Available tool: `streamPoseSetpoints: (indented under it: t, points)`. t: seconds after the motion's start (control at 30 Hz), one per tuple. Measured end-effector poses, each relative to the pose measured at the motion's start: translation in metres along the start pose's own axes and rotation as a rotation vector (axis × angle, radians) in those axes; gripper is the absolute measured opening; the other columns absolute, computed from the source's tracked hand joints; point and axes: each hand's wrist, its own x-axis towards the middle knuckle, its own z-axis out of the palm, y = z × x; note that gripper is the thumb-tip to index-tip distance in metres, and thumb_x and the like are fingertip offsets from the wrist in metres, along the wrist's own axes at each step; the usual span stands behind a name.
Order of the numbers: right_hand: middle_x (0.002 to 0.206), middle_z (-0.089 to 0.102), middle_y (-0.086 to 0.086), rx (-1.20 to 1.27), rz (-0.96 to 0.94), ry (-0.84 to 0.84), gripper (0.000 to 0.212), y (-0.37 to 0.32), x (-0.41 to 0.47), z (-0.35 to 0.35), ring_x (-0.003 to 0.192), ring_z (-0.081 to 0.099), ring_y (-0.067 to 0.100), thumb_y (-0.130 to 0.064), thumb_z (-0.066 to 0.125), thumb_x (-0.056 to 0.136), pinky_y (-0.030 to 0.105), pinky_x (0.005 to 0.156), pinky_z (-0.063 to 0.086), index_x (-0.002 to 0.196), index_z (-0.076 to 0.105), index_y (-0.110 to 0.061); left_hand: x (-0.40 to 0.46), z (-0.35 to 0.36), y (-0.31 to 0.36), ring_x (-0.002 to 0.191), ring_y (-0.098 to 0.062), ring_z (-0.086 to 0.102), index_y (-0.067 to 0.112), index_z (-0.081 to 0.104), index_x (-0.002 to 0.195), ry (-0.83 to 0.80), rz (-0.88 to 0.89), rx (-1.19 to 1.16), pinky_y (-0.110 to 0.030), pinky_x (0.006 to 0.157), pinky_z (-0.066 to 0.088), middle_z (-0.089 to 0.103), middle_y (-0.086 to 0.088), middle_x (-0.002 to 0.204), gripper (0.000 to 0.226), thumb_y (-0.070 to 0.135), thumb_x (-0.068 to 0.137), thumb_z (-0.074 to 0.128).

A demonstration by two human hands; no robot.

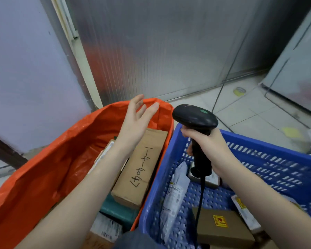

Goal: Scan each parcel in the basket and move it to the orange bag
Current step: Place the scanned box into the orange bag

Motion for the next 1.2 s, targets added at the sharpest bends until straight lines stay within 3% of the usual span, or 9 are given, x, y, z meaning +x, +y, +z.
streamPoseSetpoints:
  t: [0.13, 0.27, 0.37, 0.47, 0.57, 0.73, 0.87, 1.03, 1.2]
  points:
    - [0.055, 0.058, 0.010, -0.025, -0.054, 0.064, 0.010, -0.010, -0.030, -0.054, 0.047, 0.056, 0.018, -0.019, 0.069, 0.084, 0.030, 0.056, 0.049, 0.092, 0.065, -0.013, -0.021, 0.049, 0.026, 0.130, -0.004, 0.038, 0.018, 0.038, 0.141, -0.118, 0.053, 0.013, 0.008, 0.078, 0.036, 0.037, -0.004, 0.150, 0.050, 0.024, 0.095, 0.056]
    - [0.049, 0.056, 0.006, -0.055, -0.051, 0.149, 0.012, -0.007, -0.058, -0.115, 0.044, 0.055, 0.014, -0.019, 0.069, 0.085, 0.019, 0.046, 0.046, 0.095, 0.065, -0.014, -0.039, 0.103, 0.036, 0.135, -0.011, 0.039, 0.014, 0.039, 0.141, -0.241, 0.081, 0.025, 0.005, 0.081, 0.036, 0.041, -0.004, 0.147, 0.047, 0.017, 0.096, 0.055]
    - [0.049, 0.056, 0.006, -0.049, -0.048, 0.219, 0.012, 0.006, -0.074, -0.160, 0.046, 0.056, 0.018, -0.018, 0.069, 0.085, 0.027, 0.051, 0.048, 0.095, 0.065, -0.013, -0.051, 0.143, 0.029, 0.133, -0.010, 0.041, 0.015, 0.041, 0.140, -0.328, 0.084, 0.036, -0.002, 0.090, 0.038, 0.044, -0.002, 0.144, 0.047, 0.017, 0.096, 0.055]
    - [0.049, 0.058, 0.008, -0.071, -0.005, 0.266, 0.012, 0.029, -0.086, -0.198, 0.048, 0.058, 0.019, -0.020, 0.070, 0.084, 0.029, 0.055, 0.049, 0.088, 0.067, -0.009, -0.064, 0.178, 0.014, 0.128, -0.006, 0.044, 0.019, 0.041, 0.139, -0.394, 0.051, 0.055, 0.001, 0.085, 0.038, 0.045, 0.004, 0.141, 0.046, 0.020, 0.095, 0.055]
    - [0.048, 0.057, 0.008, -0.069, 0.055, 0.293, 0.019, 0.057, -0.091, -0.225, 0.046, 0.056, 0.018, -0.018, 0.069, 0.085, 0.026, 0.050, 0.048, 0.084, 0.066, 0.000, -0.073, 0.206, -0.008, 0.128, -0.004, 0.044, 0.025, 0.041, 0.139, -0.445, -0.007, 0.086, -0.005, 0.086, 0.039, 0.044, 0.008, 0.142, 0.047, 0.026, 0.095, 0.056]
    - [0.053, 0.054, 0.009, -0.008, 0.149, 0.317, 0.013, 0.103, -0.086, -0.251, 0.047, 0.054, 0.017, -0.015, 0.069, 0.084, 0.025, 0.049, 0.047, 0.077, 0.063, -0.007, -0.078, 0.242, -0.053, 0.130, -0.003, 0.040, 0.026, 0.038, 0.143, -0.514, -0.108, 0.152, -0.012, 0.090, 0.033, 0.041, 0.010, 0.147, 0.052, 0.032, 0.094, 0.056]
    - [0.053, 0.056, 0.004, 0.037, 0.215, 0.337, 0.010, 0.140, -0.071, -0.262, 0.046, 0.054, 0.015, -0.015, 0.068, 0.085, 0.021, 0.045, 0.045, 0.086, 0.063, -0.006, -0.074, 0.263, -0.093, 0.128, 0.000, 0.040, 0.027, 0.037, 0.142, -0.558, -0.169, 0.219, -0.005, 0.081, 0.034, 0.040, 0.012, 0.146, 0.051, 0.033, 0.095, 0.056]
    - [0.048, 0.060, -0.004, 0.073, 0.303, 0.373, 0.013, 0.196, -0.046, -0.273, 0.043, 0.055, 0.011, -0.020, 0.070, 0.083, 0.021, 0.045, 0.045, 0.088, 0.064, -0.010, -0.068, 0.285, -0.158, 0.133, -0.008, 0.039, 0.022, 0.034, 0.145, -0.607, -0.273, 0.298, -0.019, 0.095, 0.033, 0.039, 0.008, 0.147, 0.058, 0.034, 0.093, 0.058]
    - [0.076, 0.065, 0.009, 0.104, 0.456, 0.395, 0.015, 0.257, -0.024, -0.283, 0.052, 0.061, 0.016, -0.018, 0.070, 0.084, 0.031, 0.054, 0.050, 0.095, 0.063, -0.010, -0.073, 0.298, -0.229, 0.122, -0.005, 0.041, 0.020, 0.031, 0.145, -0.675, -0.462, 0.396, -0.022, 0.094, 0.033, 0.042, 0.011, 0.136, 0.068, 0.042, 0.089, 0.062]
